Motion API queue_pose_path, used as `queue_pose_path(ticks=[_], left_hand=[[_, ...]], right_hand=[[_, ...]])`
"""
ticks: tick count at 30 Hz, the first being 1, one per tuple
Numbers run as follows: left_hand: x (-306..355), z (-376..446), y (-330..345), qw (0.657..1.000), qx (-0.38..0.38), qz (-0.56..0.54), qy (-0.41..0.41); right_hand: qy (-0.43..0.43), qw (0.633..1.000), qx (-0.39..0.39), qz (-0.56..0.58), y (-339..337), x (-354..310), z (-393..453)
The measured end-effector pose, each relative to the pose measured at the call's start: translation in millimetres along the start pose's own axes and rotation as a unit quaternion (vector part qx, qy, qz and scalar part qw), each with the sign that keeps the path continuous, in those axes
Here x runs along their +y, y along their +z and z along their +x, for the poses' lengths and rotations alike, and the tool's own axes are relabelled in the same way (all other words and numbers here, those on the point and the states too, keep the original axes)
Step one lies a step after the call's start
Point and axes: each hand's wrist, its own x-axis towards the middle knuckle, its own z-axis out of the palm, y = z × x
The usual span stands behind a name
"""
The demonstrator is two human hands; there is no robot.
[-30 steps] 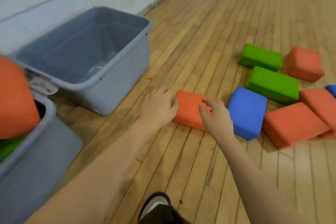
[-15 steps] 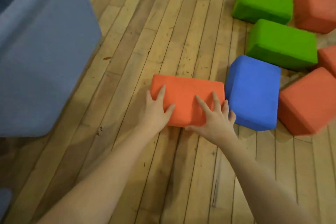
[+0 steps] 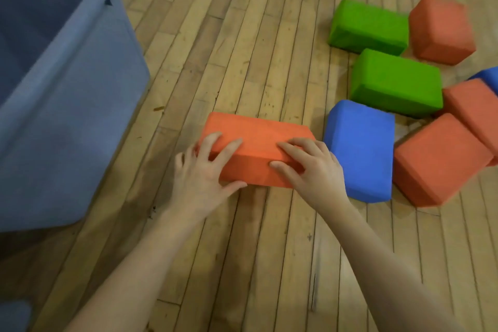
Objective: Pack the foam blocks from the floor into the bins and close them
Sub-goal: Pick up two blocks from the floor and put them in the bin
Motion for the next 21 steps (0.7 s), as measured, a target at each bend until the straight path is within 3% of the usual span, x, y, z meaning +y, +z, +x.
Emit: queue_pose_path(ticks=[8,15,18,21], left_hand=[[22.7,51.4,-56.0,0.983,0.144,0.076,0.086],[47.5,69.0,-2.0,0.969,0.170,0.132,0.121],[72.4,59.8,25.5,0.985,0.153,0.060,0.046],[101.0,52.5,39.1,0.989,0.114,-0.031,-0.092]], right_hand=[[-0.042,0.998,0.043,-0.027,-70.4,-2.9,69.0],[-0.026,0.995,0.086,0.044,-42.7,55.7,64.5],[0.085,0.984,0.103,0.122,-31.6,90.2,41.0],[0.229,0.970,0.074,0.044,-25.9,128.0,11.0]])
